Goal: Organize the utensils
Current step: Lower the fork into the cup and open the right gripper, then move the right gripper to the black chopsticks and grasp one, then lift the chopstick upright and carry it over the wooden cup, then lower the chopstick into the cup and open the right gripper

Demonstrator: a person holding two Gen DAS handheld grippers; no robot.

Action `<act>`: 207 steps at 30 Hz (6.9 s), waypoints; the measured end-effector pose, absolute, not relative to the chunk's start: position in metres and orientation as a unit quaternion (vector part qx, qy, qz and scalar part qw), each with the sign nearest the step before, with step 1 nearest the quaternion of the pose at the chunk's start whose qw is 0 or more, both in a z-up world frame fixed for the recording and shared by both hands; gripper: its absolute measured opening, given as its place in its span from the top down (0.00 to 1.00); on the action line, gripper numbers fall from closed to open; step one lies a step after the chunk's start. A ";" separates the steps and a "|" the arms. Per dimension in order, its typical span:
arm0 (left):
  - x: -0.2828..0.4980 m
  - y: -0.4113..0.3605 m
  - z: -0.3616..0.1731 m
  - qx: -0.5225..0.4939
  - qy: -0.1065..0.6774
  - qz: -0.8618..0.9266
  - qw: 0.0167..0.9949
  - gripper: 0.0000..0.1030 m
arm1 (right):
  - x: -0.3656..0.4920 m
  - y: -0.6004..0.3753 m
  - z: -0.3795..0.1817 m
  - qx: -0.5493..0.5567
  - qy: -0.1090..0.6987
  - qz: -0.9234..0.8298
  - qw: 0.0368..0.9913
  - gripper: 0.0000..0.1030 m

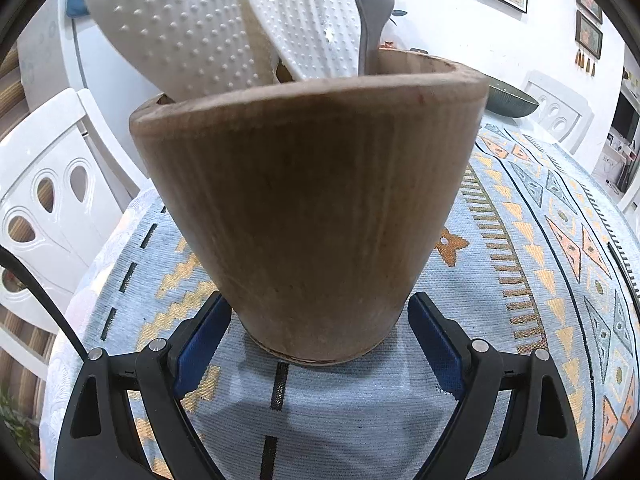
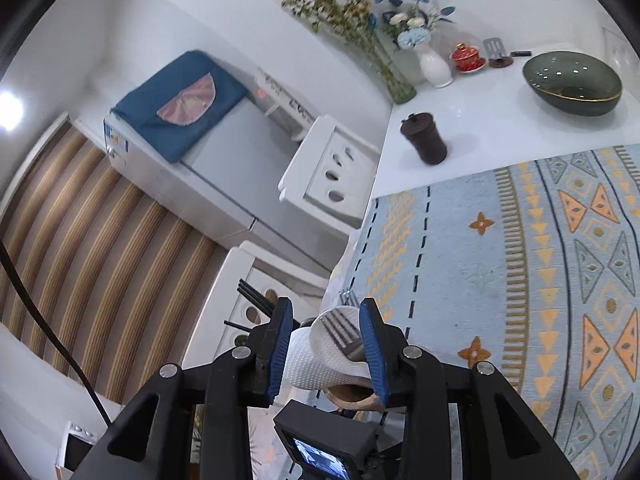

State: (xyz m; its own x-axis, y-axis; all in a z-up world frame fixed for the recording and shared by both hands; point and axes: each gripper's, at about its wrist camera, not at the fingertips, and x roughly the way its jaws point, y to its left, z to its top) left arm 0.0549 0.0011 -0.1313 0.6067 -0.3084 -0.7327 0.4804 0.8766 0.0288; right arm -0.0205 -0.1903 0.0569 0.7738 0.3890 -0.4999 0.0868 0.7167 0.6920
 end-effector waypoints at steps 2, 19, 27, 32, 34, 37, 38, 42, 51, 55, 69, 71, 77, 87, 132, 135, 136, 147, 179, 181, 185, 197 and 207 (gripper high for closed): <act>0.054 0.001 -0.130 0.112 0.385 -0.221 0.889 0.13 | -0.026 -0.197 0.053 0.369 0.326 0.074 0.867 0.67; 0.066 -0.014 -0.134 0.118 0.399 -0.219 0.883 0.13 | -0.168 -0.359 -0.060 0.362 0.472 -0.235 0.769 0.67; 0.070 -0.014 -0.138 0.124 0.404 -0.217 0.880 0.13 | -0.194 -0.380 -0.134 0.354 0.577 -0.261 0.688 0.67; 0.070 -0.014 -0.138 0.123 0.404 -0.217 0.880 0.13 | -0.182 -0.371 -0.142 0.304 0.607 -0.259 0.687 0.67; 0.069 -0.014 -0.138 0.123 0.404 -0.217 0.880 0.13 | -0.175 -0.368 -0.143 0.278 0.617 -0.262 0.687 0.67; 0.069 -0.013 -0.138 0.123 0.404 -0.217 0.880 0.13 | -0.170 -0.369 -0.144 0.264 0.628 -0.261 0.684 0.67; 0.069 -0.013 -0.138 0.123 0.404 -0.217 0.880 0.13 | -0.168 -0.370 -0.144 0.265 0.630 -0.260 0.682 0.67; 0.069 -0.013 -0.138 0.123 0.403 -0.217 0.880 0.13 | -0.169 -0.377 -0.145 0.271 0.634 -0.252 0.680 0.67; 0.070 -0.013 -0.138 0.123 0.403 -0.217 0.881 0.13 | -0.151 -0.374 -0.145 0.262 0.632 -0.262 0.680 0.76; 0.069 -0.013 -0.138 0.123 0.404 -0.217 0.880 0.13 | -0.151 -0.369 -0.141 0.303 0.623 -0.251 0.676 0.88; 0.071 -0.012 -0.139 0.121 0.404 -0.218 0.880 0.13 | -0.139 -0.350 -0.138 0.326 0.617 -0.244 0.673 0.89; 0.070 -0.011 -0.139 0.120 0.405 -0.218 0.880 0.13 | -0.142 -0.344 -0.135 0.325 0.607 -0.247 0.682 0.89; 0.069 -0.008 -0.139 0.120 0.405 -0.218 0.880 0.13 | -0.160 -0.331 -0.119 0.375 0.566 -0.220 0.700 0.90; 0.068 -0.008 -0.141 0.123 0.407 -0.217 0.879 0.13 | -0.163 -0.340 -0.121 0.397 0.559 -0.189 0.703 0.90; 0.070 -0.007 -0.146 0.125 0.409 -0.218 0.877 0.13 | -0.172 -0.315 -0.058 0.326 0.463 -0.151 0.810 0.95; 0.070 -0.006 -0.146 0.125 0.409 -0.218 0.877 0.13 | -0.179 -0.308 -0.030 0.328 0.418 -0.140 0.835 0.95; 0.070 -0.007 -0.146 0.124 0.409 -0.218 0.877 0.13 | -0.178 -0.306 -0.021 0.328 0.402 -0.135 0.844 0.95; 0.070 -0.005 -0.146 0.126 0.408 -0.217 0.878 0.13 | -0.131 -0.288 0.057 0.324 0.291 -0.088 0.896 0.95; 0.047 0.011 -0.130 0.110 0.371 -0.216 0.896 0.13 | 0.011 -0.118 0.071 0.155 0.339 0.051 0.926 0.95; 0.044 0.012 -0.130 0.109 0.368 -0.215 0.898 0.13 | 0.011 -0.110 0.072 0.136 0.344 0.052 0.928 0.95; 0.039 0.015 -0.129 0.108 0.364 -0.215 0.900 0.13 | 0.014 -0.104 0.073 0.130 0.361 0.063 0.921 0.94; 0.040 0.011 -0.127 0.107 0.360 -0.214 0.902 0.13 | -0.021 -0.161 0.100 0.224 0.300 0.032 0.927 0.50; 0.047 0.007 -0.129 0.109 0.371 -0.215 0.897 0.13 | -0.078 -0.267 0.054 0.303 0.345 -0.112 0.881 0.48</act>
State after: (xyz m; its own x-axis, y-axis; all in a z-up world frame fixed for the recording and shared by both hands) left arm 0.0468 0.0071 -0.1288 0.6319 -0.3044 -0.7128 0.4661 0.8840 0.0356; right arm -0.0778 -0.2672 0.0540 0.7364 0.0117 -0.6765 0.4063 0.7919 0.4559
